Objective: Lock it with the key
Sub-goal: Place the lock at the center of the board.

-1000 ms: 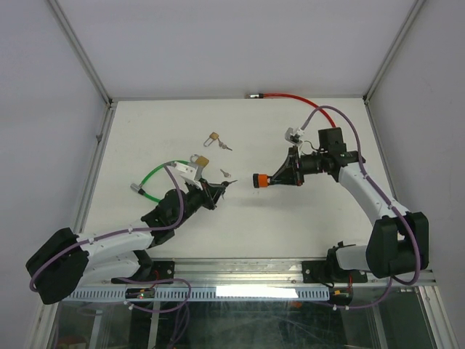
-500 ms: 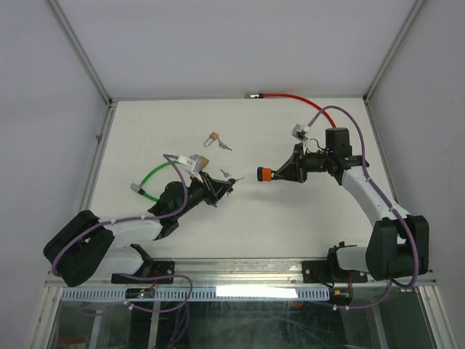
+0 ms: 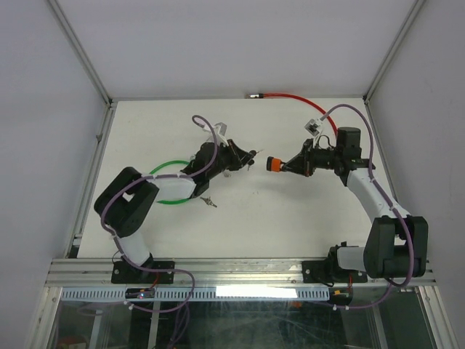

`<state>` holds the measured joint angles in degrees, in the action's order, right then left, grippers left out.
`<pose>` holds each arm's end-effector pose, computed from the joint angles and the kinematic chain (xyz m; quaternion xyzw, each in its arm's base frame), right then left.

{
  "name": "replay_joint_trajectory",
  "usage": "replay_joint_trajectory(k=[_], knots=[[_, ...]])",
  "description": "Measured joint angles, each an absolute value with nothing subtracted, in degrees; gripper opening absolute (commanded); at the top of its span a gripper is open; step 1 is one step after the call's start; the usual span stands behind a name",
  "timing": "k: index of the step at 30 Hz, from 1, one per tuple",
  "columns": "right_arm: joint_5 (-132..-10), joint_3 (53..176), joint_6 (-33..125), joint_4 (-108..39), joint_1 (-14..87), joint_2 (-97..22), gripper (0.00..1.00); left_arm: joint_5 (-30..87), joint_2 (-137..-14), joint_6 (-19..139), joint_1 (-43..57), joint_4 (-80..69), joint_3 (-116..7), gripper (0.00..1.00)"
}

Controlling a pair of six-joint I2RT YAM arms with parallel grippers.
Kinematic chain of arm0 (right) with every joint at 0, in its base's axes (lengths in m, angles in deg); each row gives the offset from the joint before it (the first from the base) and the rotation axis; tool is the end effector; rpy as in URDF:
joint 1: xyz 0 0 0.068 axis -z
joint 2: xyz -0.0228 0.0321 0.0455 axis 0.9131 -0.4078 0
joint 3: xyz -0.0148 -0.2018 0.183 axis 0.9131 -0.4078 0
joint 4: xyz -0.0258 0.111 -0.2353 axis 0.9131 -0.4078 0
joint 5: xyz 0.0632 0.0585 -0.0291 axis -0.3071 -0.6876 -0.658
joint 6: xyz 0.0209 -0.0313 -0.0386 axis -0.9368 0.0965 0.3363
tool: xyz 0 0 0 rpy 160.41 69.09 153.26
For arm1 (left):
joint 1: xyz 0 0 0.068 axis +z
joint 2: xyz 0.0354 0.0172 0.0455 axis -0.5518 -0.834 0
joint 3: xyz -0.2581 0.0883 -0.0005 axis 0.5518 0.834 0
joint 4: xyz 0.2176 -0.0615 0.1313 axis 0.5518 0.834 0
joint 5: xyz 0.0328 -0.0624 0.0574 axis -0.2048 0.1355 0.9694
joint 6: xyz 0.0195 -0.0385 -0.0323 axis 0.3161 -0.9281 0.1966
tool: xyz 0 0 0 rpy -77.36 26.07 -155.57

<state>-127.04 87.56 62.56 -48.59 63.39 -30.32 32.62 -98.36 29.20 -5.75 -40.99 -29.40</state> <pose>0.2621 0.0436 0.2586 -0.3019 0.7433 0.4549 0.3866 0.2803 -0.2324 0.1948 -0.0017 0.7865 -0.4268 0.4464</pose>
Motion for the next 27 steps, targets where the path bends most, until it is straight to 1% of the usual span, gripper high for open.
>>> replay_joint_trajectory(k=[5,8,10,12,15,18,21,23,25,27], knots=[[-125.1,87.3,59.6,-46.0,64.5,-31.5,0.00,37.3,-108.8,23.8,-5.4,-33.0,-41.5,0.02],[-123.5,87.0,57.6,-44.1,64.9,-34.4,0.00,39.7,-113.7,21.1,-5.4,-29.9,-47.0,0.04],[-122.1,86.5,55.9,-43.2,65.2,-36.3,0.00,41.4,-116.7,19.4,-5.4,-28.4,-50.0,0.06],[-120.2,85.8,53.8,-41.8,65.5,-38.1,0.00,42.4,-119.1,18.2,-5.4,-28.0,-51.9,0.13],[-117.1,84.9,50.4,-39.8,65.8,-40.2,0.00,43.0,-121.8,17.3,-5.4,-28.2,-54.9,0.17],[-115.3,84.8,48.1,-37.3,65.9,-42.3,0.00,43.4,-123.4,17.3,-5.4,-28.3,-55.4,0.25],[-114.3,85.1,46.4,-34.9,65.9,-45.1,0.03,44.1,-124.0,17.5,-5.4,-28.5,-54.9,0.40],[-113.3,86.9,44.3,-35.6,65.7,-48.2,0.02,44.5,-124.0,17.9,-5.4,-29.6,-54.3,0.44],[-112.3,91.3,43.2,-37.9,65.3,-53.1,0.02,45.5,-123.7,19.0,-5.6,-31.2,-53.0,0.46],[-111.8,96.1,42.7,-39.9,65.1,-57.7,0.03,46.1,-122.8,20.5,-6.0,-32.8,-50.8,0.50]])
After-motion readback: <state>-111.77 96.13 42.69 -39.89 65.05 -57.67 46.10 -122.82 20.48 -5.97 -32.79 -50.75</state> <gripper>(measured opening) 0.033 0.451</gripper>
